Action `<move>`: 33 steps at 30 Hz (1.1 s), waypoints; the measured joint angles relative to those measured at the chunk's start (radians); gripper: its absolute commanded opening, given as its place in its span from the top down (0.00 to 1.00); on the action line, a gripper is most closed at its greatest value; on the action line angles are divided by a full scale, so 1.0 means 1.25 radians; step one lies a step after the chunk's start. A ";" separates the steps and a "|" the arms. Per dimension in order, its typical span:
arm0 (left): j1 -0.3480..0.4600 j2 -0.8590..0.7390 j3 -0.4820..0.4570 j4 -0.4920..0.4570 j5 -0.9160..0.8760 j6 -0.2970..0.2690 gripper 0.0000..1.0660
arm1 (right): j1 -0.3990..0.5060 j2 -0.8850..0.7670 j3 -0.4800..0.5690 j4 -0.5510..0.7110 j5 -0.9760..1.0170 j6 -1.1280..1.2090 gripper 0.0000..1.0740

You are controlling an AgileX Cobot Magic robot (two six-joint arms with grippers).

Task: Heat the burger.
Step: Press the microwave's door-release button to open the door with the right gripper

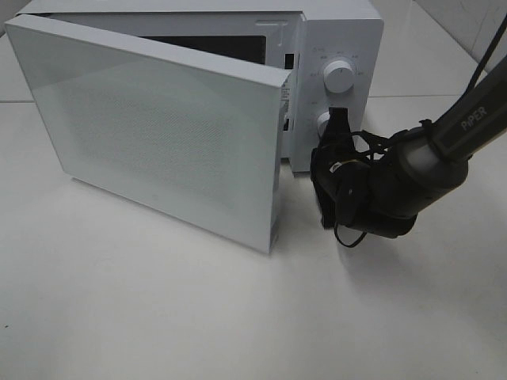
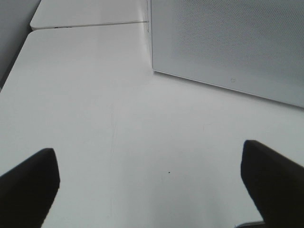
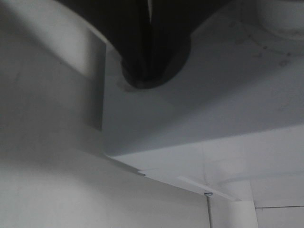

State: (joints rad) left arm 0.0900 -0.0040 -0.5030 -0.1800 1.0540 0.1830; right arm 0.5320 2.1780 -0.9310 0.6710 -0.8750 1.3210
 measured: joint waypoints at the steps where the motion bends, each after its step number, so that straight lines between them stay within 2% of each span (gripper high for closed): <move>1: 0.000 0.000 0.000 0.000 0.000 0.000 0.08 | 0.001 0.000 -0.002 0.002 0.002 -0.001 1.00; 24: 0.000 0.000 0.000 0.000 0.000 0.000 0.08 | 0.000 -0.021 0.023 -0.018 0.005 -0.007 1.00; 33: 0.000 0.000 0.000 0.000 0.000 0.000 0.08 | 0.028 -0.065 0.085 -0.015 -0.009 0.006 1.00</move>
State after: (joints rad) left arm 0.0900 -0.0040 -0.5030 -0.1800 1.0540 0.1830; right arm 0.5670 2.0970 -0.8250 0.6520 -0.8860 1.3290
